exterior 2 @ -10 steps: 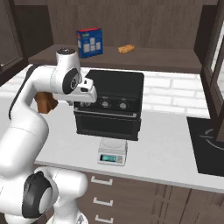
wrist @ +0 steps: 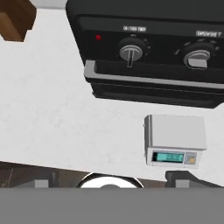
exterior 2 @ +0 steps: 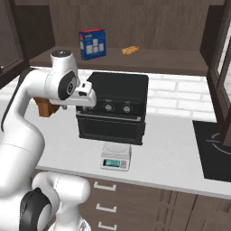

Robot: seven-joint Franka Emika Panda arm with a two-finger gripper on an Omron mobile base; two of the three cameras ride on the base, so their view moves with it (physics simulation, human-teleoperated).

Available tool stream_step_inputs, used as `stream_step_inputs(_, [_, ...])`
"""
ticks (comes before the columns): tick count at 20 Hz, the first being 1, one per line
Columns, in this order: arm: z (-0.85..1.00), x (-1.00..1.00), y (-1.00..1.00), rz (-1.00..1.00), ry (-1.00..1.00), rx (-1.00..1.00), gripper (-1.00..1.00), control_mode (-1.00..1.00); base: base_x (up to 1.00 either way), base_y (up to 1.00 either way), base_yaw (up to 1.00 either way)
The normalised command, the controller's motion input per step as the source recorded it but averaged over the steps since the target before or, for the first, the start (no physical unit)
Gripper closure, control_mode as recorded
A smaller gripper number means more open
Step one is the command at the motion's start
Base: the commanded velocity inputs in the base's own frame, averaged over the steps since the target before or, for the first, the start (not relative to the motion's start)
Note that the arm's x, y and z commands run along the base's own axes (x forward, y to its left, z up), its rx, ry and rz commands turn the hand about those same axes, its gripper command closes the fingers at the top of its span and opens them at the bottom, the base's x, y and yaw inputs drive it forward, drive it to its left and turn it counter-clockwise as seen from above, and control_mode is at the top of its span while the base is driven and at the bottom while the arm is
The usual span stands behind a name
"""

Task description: Pick the boxed food and place it on the digital scale for weighing, and close the cabinet.

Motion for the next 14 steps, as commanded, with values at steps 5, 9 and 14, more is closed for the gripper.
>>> stream_step_inputs(5, [0.51,-0.01,0.03,-0.02,-0.02,0.0,-1.0,-1.0,0.0,0.0,0.0])
stream_step_inputs(9, [0.67,-0.03,0.0,0.0,-0.07,0.0,-1.0,-1.0,0.0,0.0,0.0])
stream_step_inputs(14, [0.67,0.0,0.02,0.0,-0.21,0.0,-1.0,-1.0,0.0,0.0,0.0])
